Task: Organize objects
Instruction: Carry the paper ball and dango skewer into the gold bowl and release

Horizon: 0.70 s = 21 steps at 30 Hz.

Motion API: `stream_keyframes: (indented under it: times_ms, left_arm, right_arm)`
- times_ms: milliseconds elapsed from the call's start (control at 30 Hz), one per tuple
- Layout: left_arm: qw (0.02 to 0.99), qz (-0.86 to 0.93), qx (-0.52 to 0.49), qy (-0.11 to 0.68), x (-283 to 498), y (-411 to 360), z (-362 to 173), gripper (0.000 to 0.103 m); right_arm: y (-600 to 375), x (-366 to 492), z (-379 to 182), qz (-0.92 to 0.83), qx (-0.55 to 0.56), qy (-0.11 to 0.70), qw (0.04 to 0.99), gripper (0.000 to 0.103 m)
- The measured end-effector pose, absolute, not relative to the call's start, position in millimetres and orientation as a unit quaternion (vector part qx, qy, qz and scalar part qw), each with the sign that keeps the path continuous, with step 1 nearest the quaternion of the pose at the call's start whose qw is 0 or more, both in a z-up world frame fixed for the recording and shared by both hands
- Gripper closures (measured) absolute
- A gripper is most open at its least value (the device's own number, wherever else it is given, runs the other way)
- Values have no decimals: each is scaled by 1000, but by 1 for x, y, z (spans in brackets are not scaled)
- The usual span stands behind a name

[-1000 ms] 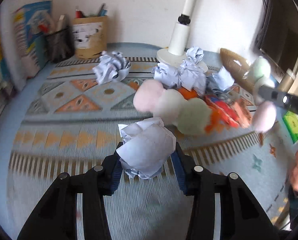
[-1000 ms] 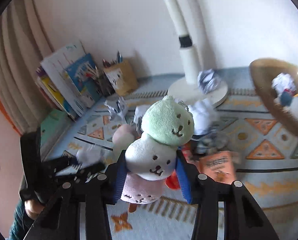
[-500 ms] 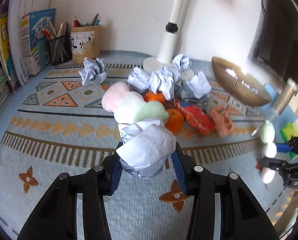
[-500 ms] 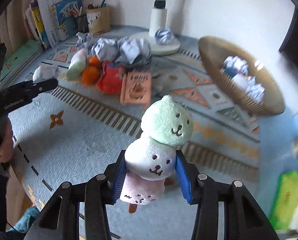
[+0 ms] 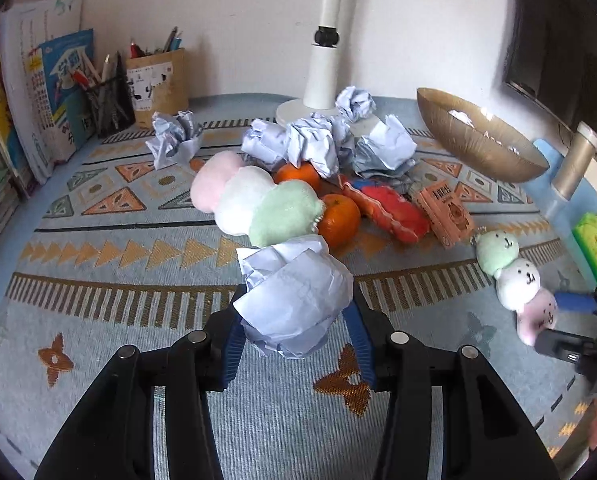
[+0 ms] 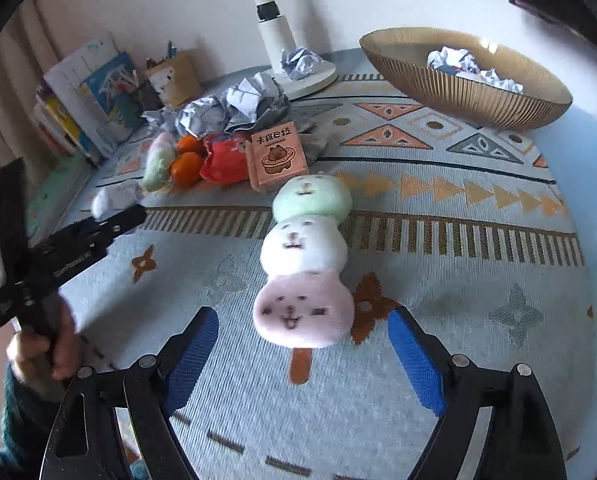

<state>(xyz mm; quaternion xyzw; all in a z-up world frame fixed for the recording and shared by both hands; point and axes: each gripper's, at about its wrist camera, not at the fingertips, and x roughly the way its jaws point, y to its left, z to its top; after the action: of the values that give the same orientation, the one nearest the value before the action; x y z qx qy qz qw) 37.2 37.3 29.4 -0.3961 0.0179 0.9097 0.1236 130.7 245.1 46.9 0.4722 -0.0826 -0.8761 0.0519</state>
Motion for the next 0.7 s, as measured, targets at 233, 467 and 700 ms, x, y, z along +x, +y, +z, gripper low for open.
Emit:
stream_keyframes:
  times_ms: [233,467,700]
  left_arm:
    - [134,906,-401,23,36,41,32,59]
    - [178,916,-357,33,41,76,80,59]
    - [247,916,-312,54,1,154,139,59]
  right_arm:
    - [212,115,39,-885,464,13,-15,53]
    - [231,140,72,-918,395,46,-13,54]
    - [311,125,146,-946,318,-9,-57,54]
